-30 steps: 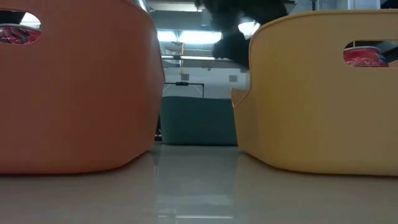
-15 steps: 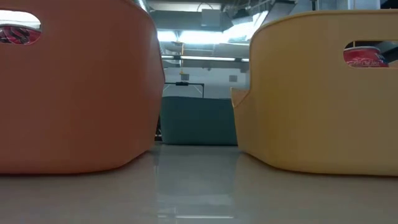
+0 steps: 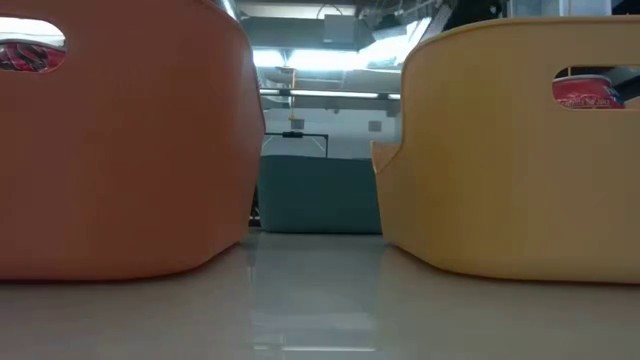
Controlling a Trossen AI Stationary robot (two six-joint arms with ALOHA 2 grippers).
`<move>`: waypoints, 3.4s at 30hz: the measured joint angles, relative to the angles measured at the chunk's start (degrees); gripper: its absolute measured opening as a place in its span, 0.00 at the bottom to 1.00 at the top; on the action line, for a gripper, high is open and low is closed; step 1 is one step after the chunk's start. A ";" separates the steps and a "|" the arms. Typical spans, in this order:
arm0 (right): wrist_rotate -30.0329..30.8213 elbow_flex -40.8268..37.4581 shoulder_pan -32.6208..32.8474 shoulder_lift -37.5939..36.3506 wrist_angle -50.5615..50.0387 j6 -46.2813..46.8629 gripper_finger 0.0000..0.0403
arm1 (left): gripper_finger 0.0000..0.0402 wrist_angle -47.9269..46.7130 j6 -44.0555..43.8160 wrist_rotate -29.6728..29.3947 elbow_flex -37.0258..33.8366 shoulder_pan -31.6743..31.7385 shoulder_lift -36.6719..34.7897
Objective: Sort soda cans
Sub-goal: Return to Home Position
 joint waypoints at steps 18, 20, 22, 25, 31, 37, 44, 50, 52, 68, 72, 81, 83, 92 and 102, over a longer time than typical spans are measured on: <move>-1.20 -24.08 -5.11 -18.43 24.61 13.70 0.82 | 0.04 5.60 2.69 1.98 -10.49 2.73 -16.37; -3.16 -24.08 -5.13 -18.39 24.60 11.46 0.80 | 0.02 5.61 3.06 2.01 -10.49 3.53 -16.46; -3.93 -24.08 -5.13 -18.43 24.90 9.23 0.73 | 0.01 5.61 3.09 2.99 -10.49 3.95 -16.68; -4.40 -24.08 -5.17 -19.17 24.58 6.19 0.54 | 0.01 5.89 3.18 4.45 -10.49 3.86 -17.07; -4.41 -24.08 -5.17 -22.74 22.09 0.54 0.08 | 0.00 8.69 4.39 5.38 -12.50 2.82 -19.19; -6.48 -30.37 -5.17 -31.92 28.12 -3.36 0.08 | 0.00 20.09 5.47 8.28 -24.12 2.50 -28.46; 1.67 -43.42 -5.15 -45.51 38.77 -3.22 0.03 | 0.00 27.29 7.40 7.44 -34.12 3.14 -39.82; 7.43 -45.34 -5.15 -50.91 34.29 -2.23 0.02 | 0.00 24.33 2.58 6.73 -34.88 3.89 -42.84; 5.88 -45.34 -5.15 -51.00 34.54 -1.65 0.03 | 0.00 24.79 3.07 6.75 -34.88 3.86 -42.54; -12.10 -62.18 -5.15 -60.93 58.00 -10.25 0.03 | 0.00 45.98 18.46 27.95 -51.04 3.88 -55.75; -11.90 -65.56 -5.15 -63.53 61.46 -11.01 0.03 | 0.00 46.80 18.36 22.14 -53.67 4.18 -61.47; -16.68 -69.60 -10.31 -66.89 63.86 -12.67 0.03 | 0.00 46.37 18.61 21.88 -57.89 10.38 -63.59; -19.27 -69.98 -12.41 -67.02 64.57 -12.65 0.03 | 0.00 46.36 17.84 24.62 -58.49 12.51 -63.58; -18.97 -74.04 -18.72 -67.24 67.04 -8.12 0.03 | 0.00 53.77 15.93 34.13 -64.73 21.73 -63.59; -12.83 -74.20 -19.07 -67.28 62.36 -5.28 0.03 | 0.00 50.22 16.28 38.43 -64.63 25.09 -63.58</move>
